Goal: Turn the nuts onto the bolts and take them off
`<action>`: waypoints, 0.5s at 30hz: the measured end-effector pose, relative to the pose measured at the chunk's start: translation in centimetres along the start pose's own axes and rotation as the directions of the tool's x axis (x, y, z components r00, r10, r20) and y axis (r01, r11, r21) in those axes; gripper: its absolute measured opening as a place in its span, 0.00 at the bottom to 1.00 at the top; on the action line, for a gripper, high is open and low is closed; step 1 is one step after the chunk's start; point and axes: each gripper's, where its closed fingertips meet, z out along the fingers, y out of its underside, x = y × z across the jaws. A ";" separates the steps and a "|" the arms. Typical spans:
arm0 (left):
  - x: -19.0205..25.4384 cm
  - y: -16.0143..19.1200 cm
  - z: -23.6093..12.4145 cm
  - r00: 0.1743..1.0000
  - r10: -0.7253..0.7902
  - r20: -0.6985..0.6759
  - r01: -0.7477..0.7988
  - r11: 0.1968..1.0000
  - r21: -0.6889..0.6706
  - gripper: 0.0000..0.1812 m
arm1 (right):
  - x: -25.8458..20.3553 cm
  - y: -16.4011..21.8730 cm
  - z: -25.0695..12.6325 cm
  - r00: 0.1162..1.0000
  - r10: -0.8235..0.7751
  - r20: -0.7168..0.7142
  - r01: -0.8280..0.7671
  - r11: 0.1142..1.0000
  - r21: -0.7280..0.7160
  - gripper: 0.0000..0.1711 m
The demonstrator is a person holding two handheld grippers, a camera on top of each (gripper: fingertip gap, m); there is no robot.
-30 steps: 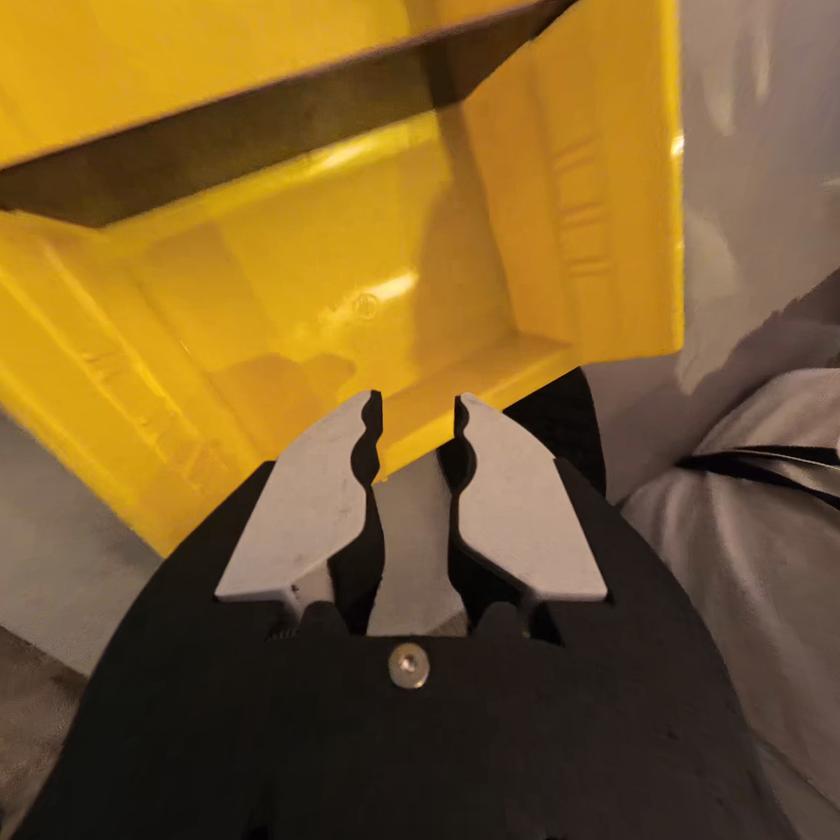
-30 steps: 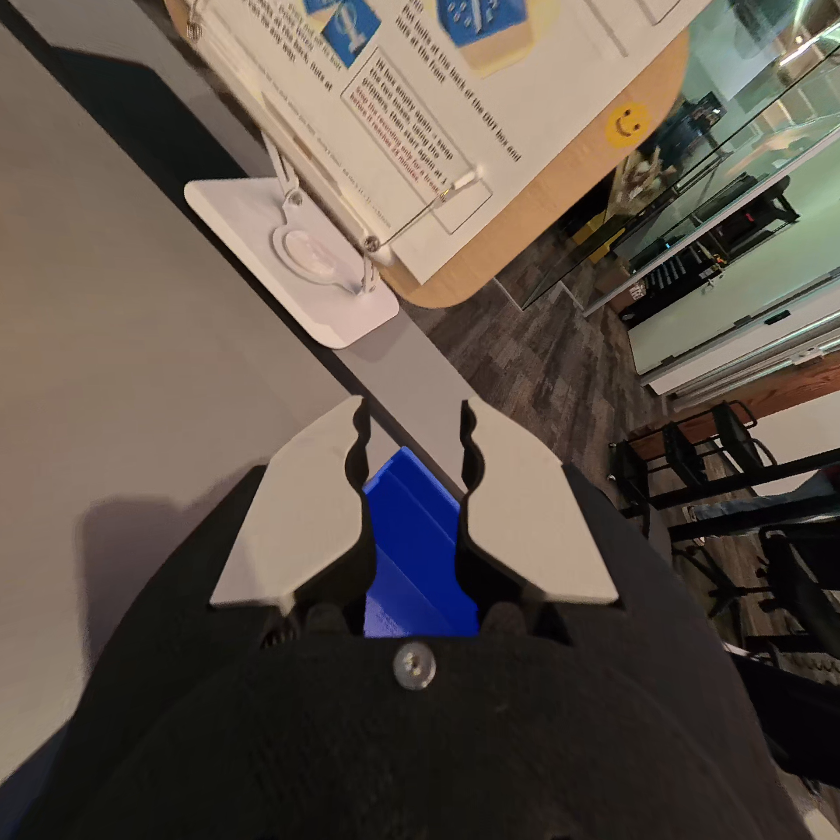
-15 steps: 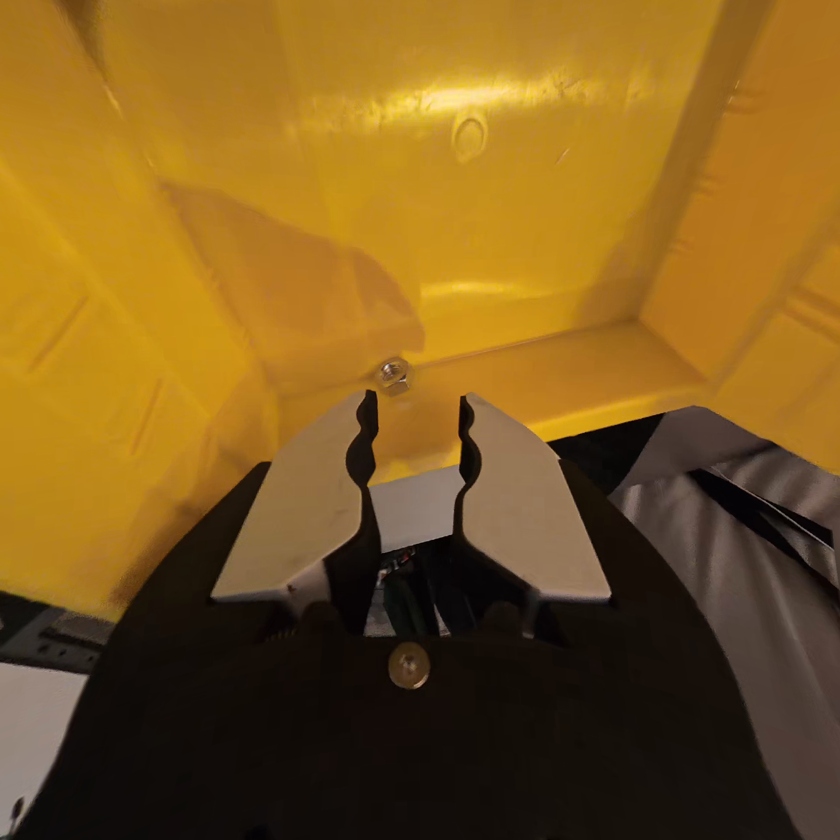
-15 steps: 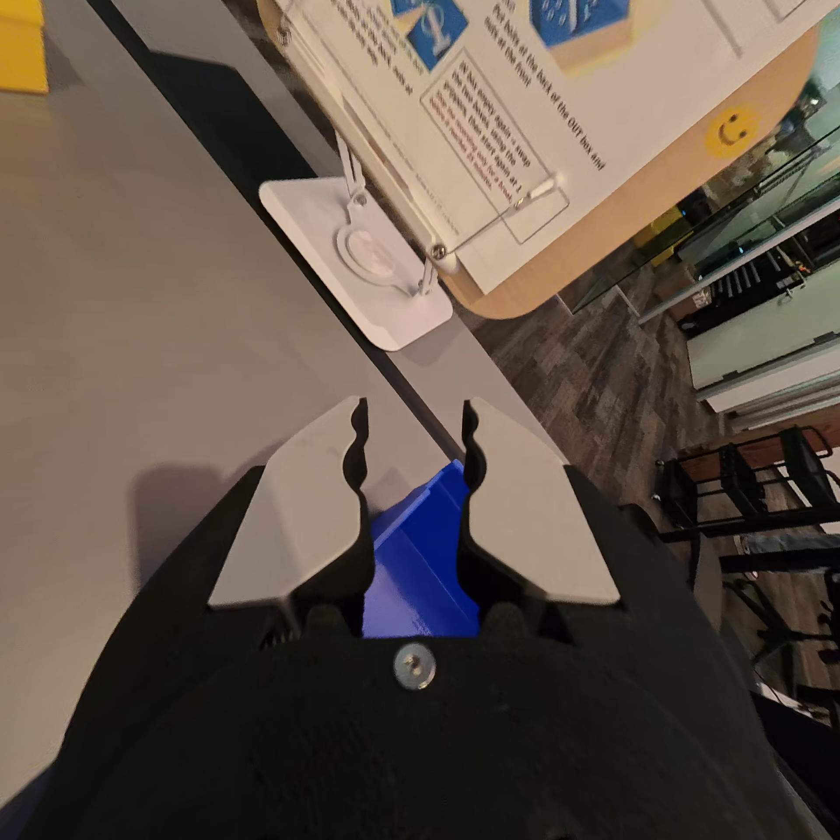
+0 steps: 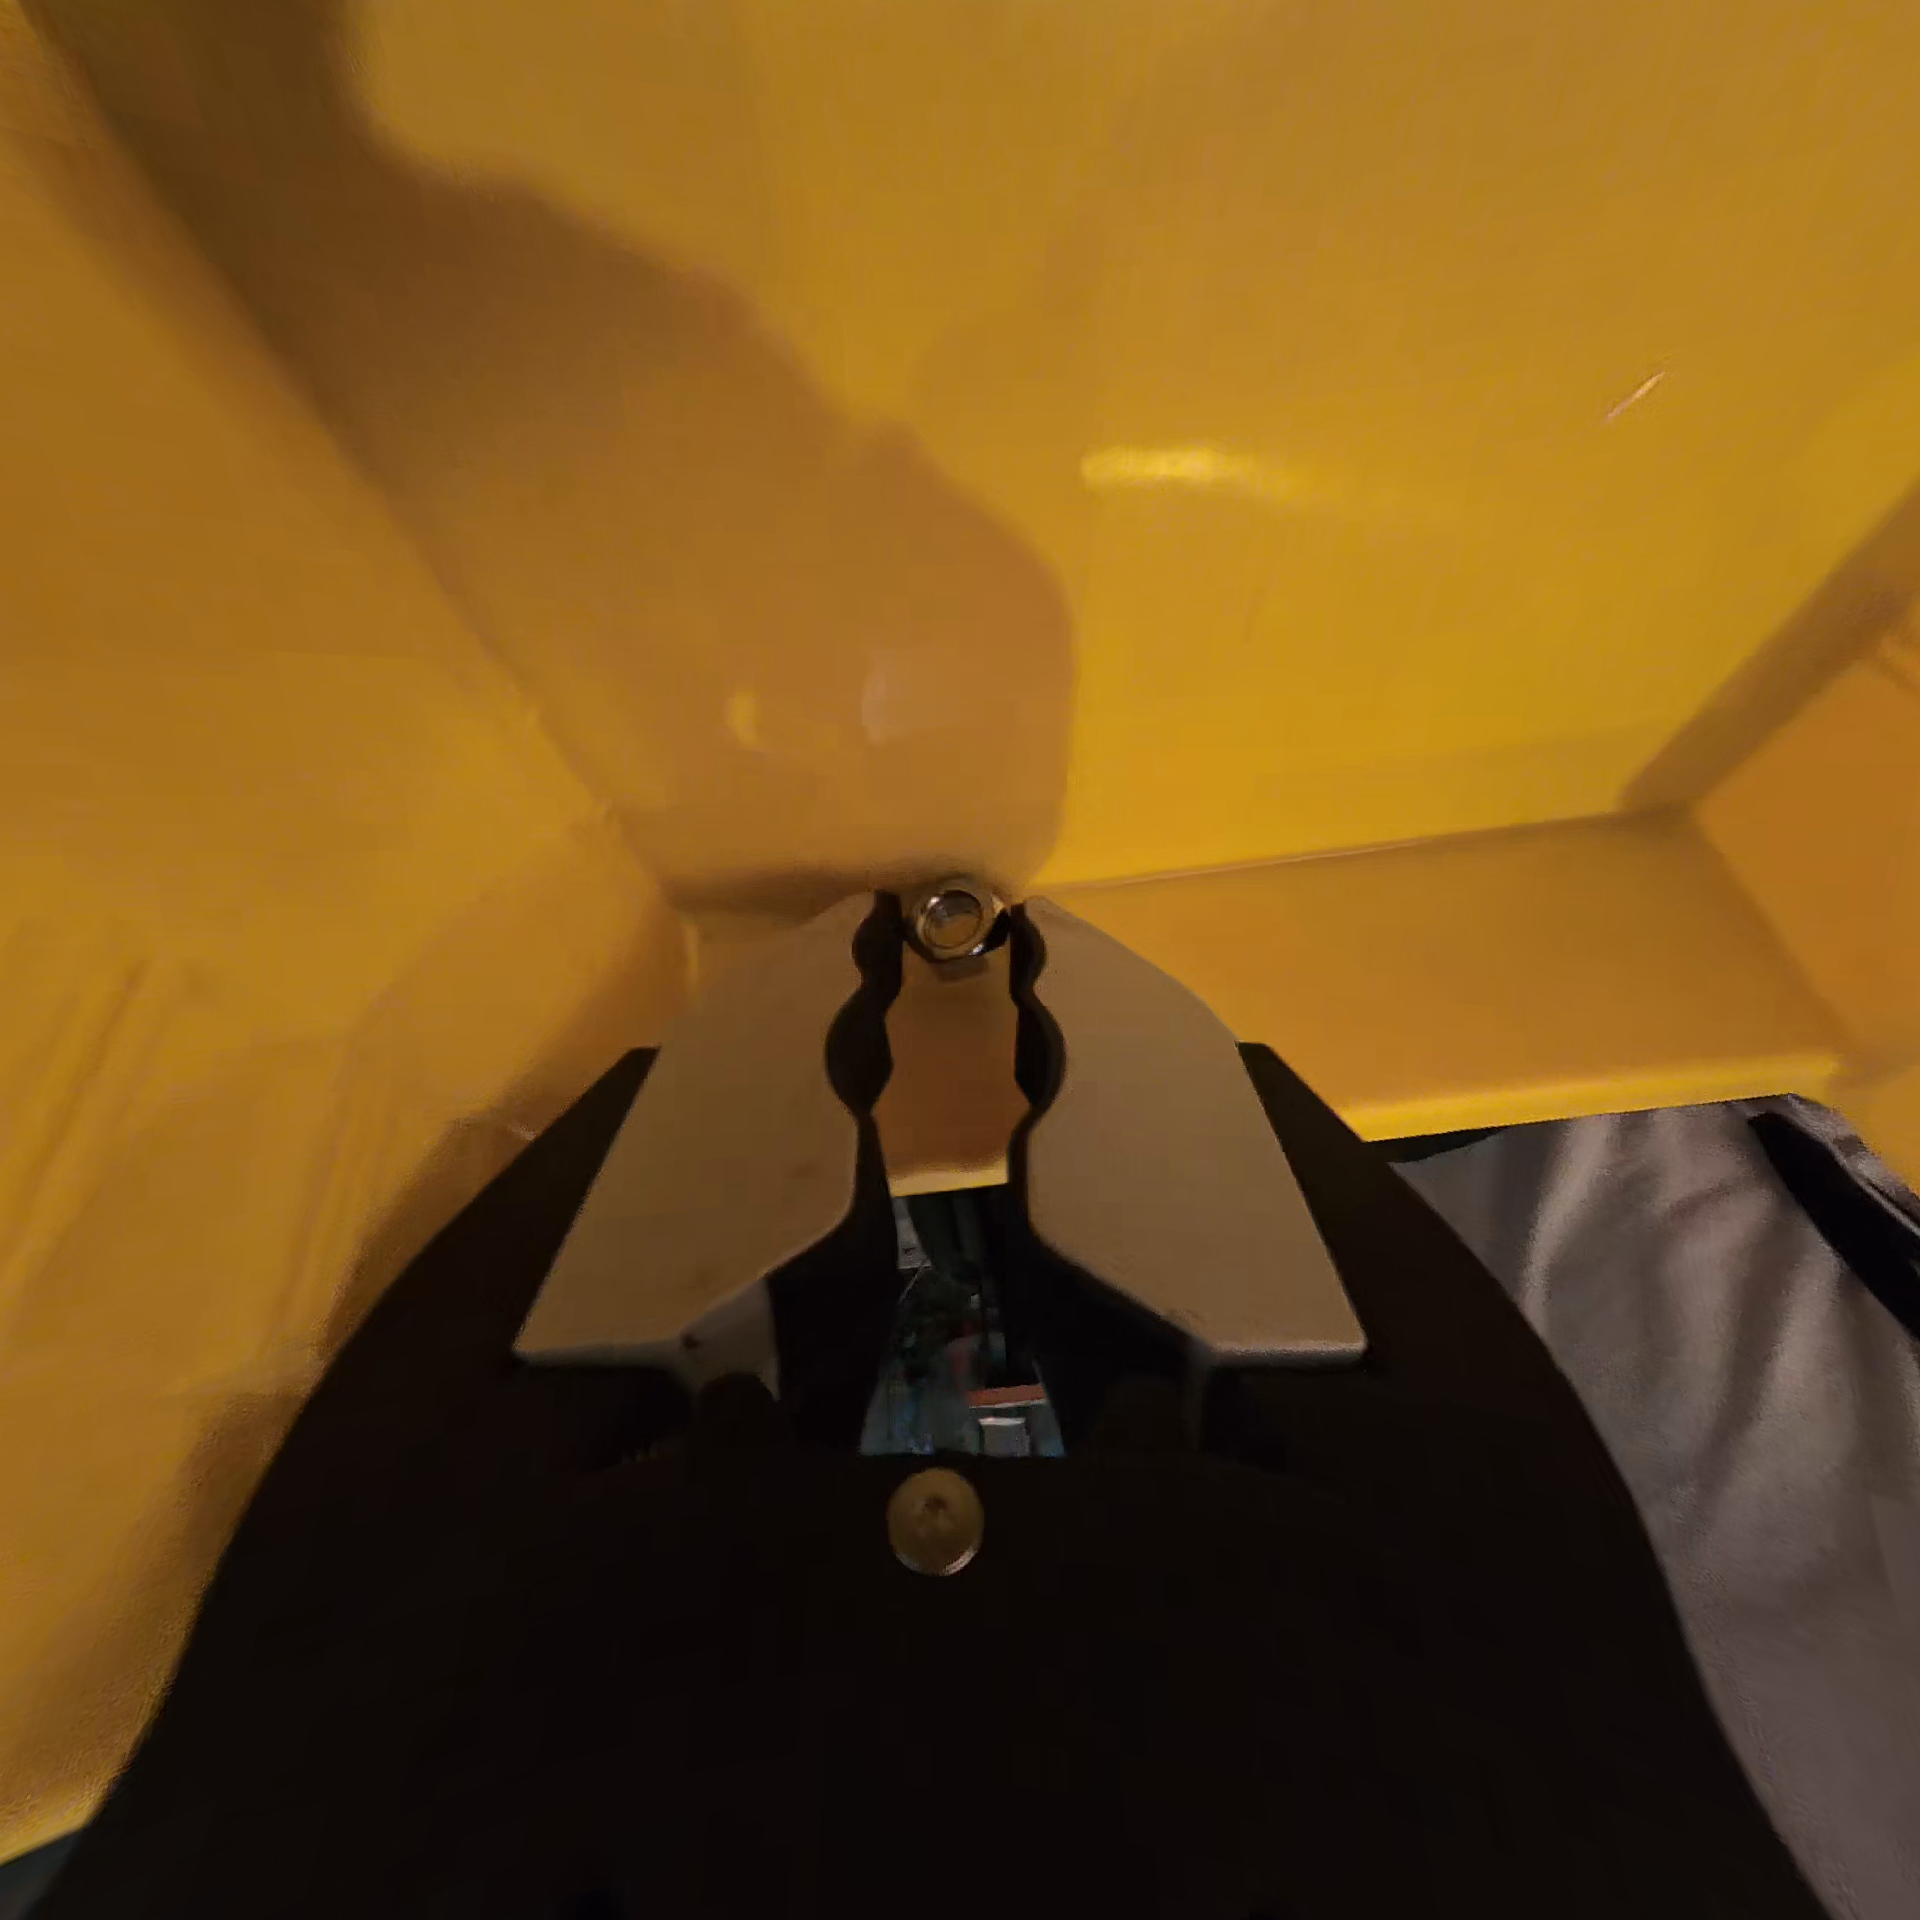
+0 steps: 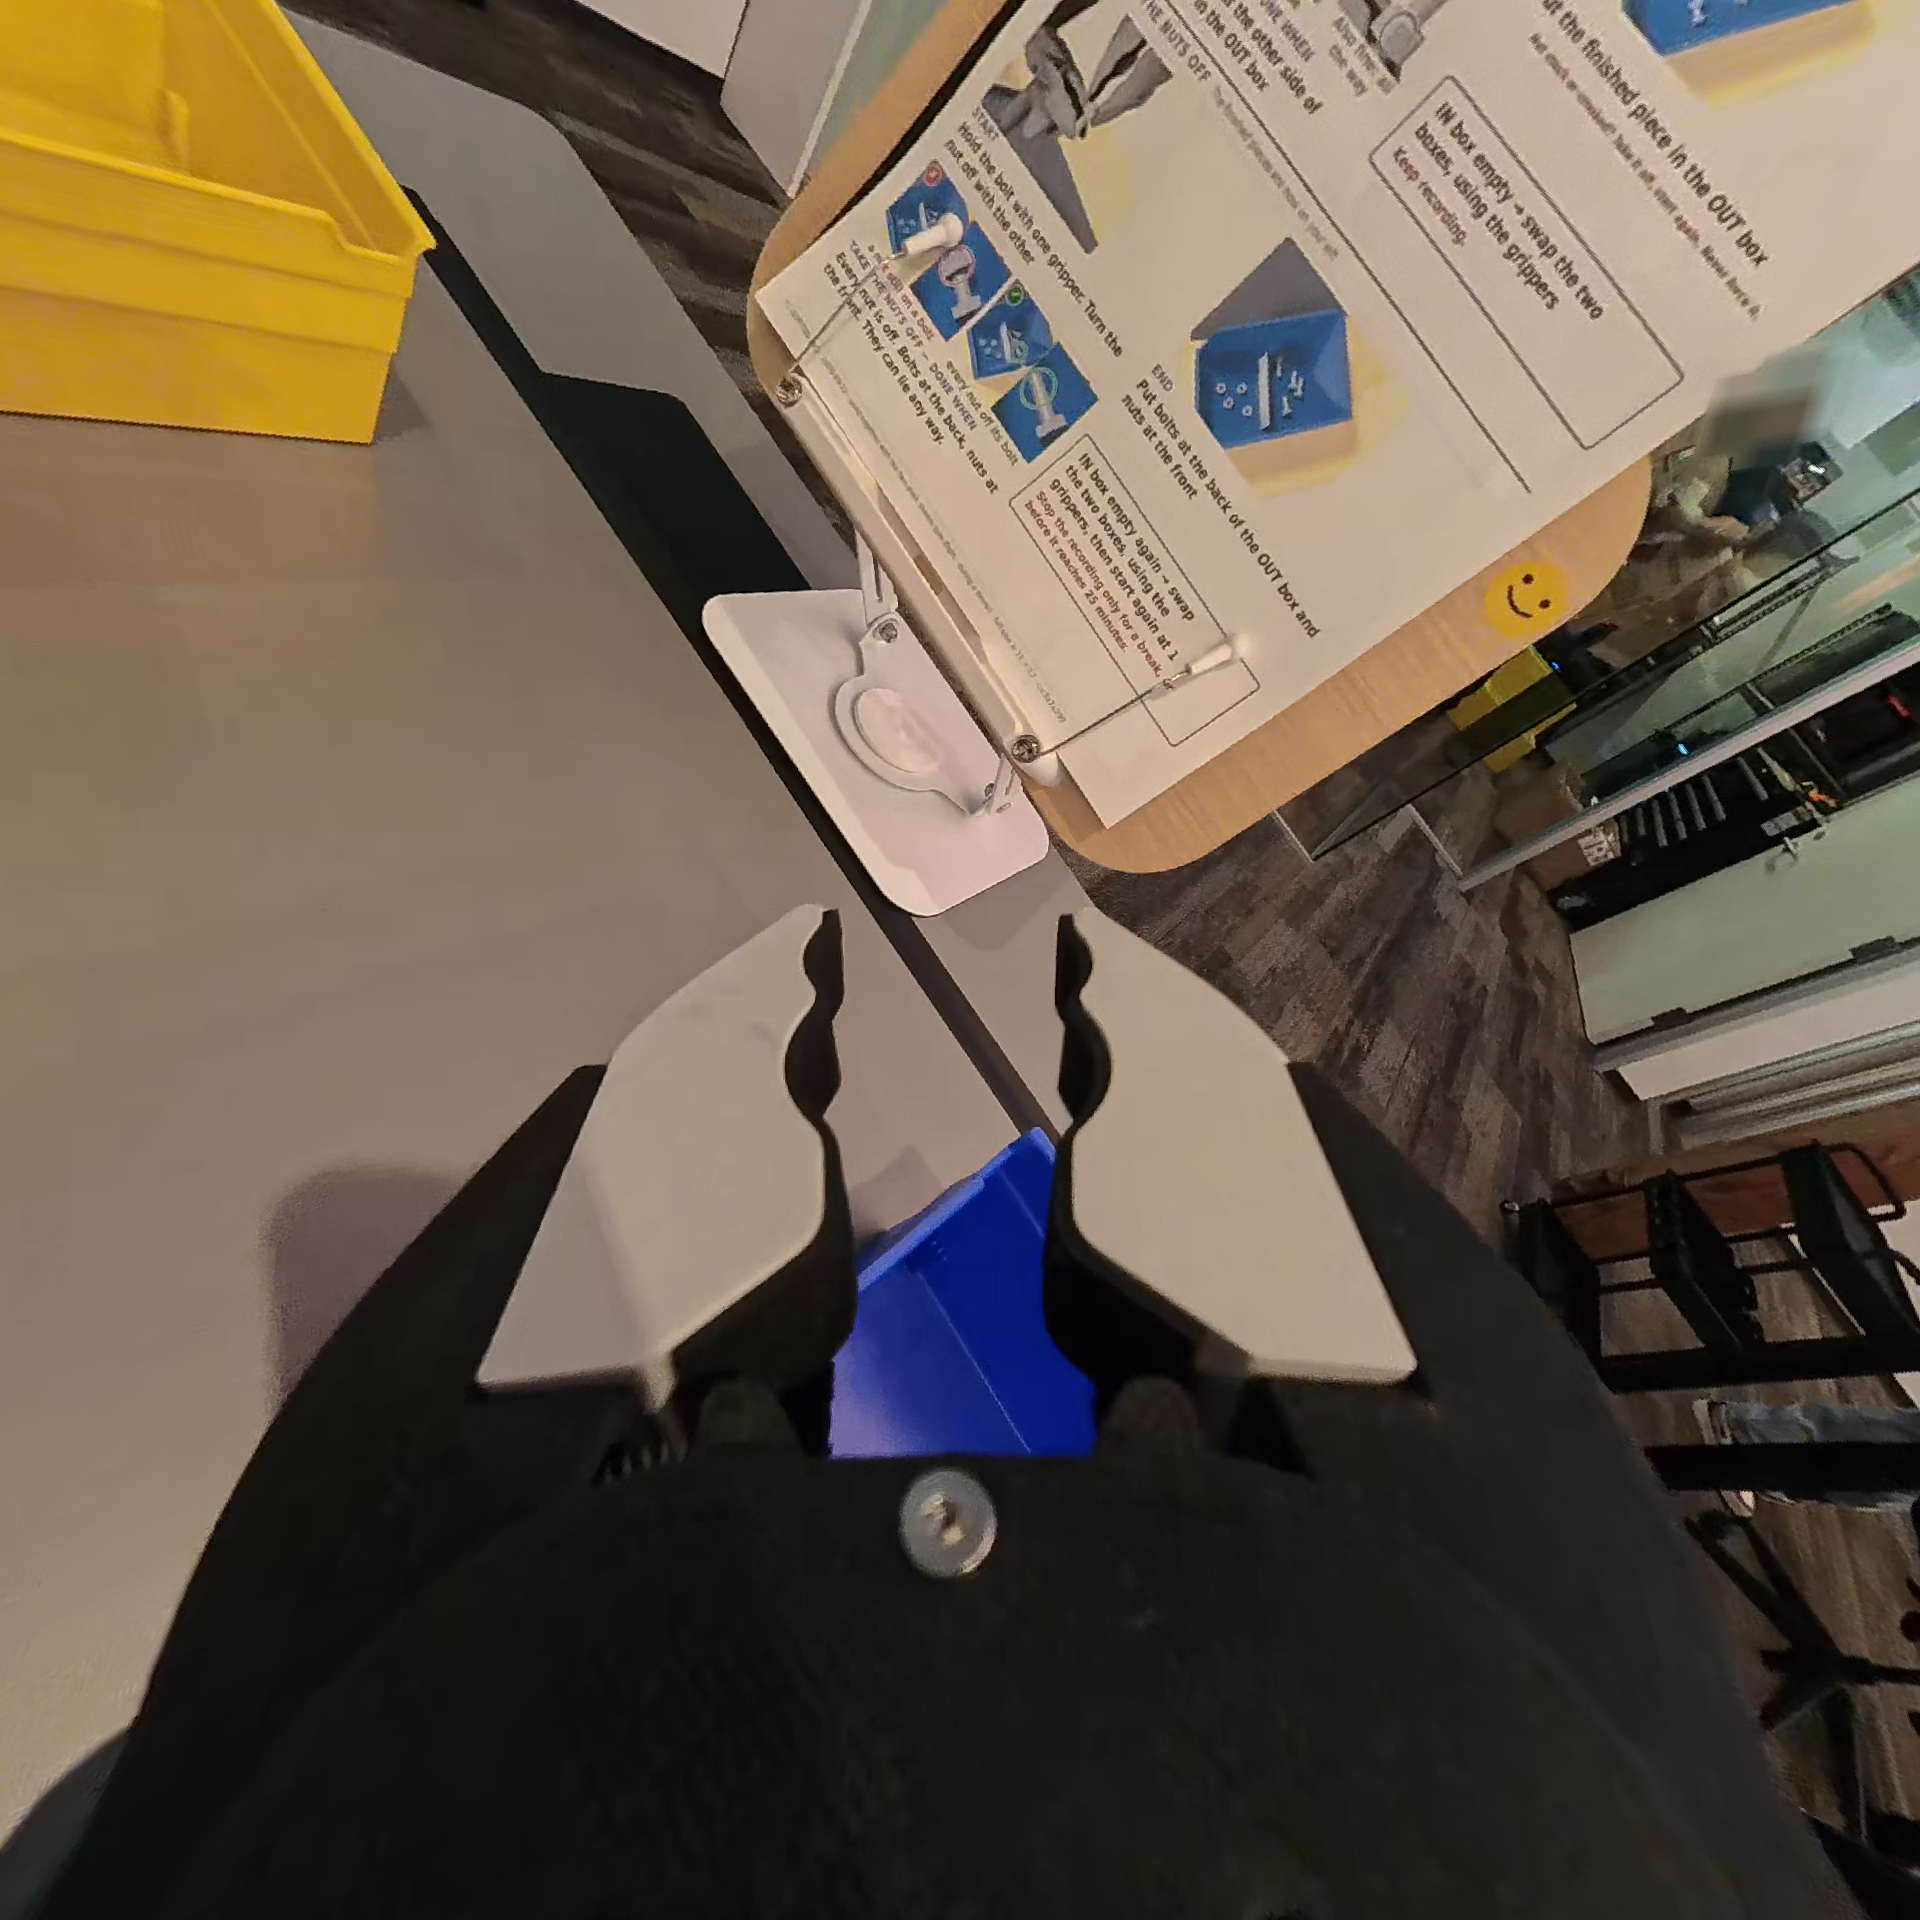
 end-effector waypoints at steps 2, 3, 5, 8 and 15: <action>0.0 0.1 -0.1 1.000 0.011 0.017 -0.011 1.000 -0.004 0.10 | -0.1 -0.3 -0.3 1.000 -0.004 0.005 0.004 1.000 0.007 0.24; 0.1 0.2 -0.2 1.000 0.013 0.025 -0.013 1.000 -0.002 0.10 | -0.1 -0.5 -0.4 1.000 -0.004 0.006 0.004 1.000 0.015 0.23; 0.2 0.5 -0.6 0.999 0.016 0.045 -0.016 1.000 0.009 0.10 | -0.2 -1.0 -0.8 1.000 -0.011 0.014 0.010 0.999 0.033 0.24; 0.5 1.0 -1.5 0.998 0.011 0.064 -0.012 1.000 0.025 0.10 | -0.4 -1.8 -1.5 0.999 -0.031 0.016 0.030 0.998 0.055 0.23; 4.3 1.5 -5.2 0.997 0.068 0.029 -0.073 0.980 0.187 0.10 | -0.3 -3.9 -3.8 0.999 -0.039 0.008 0.037 0.989 0.140 0.23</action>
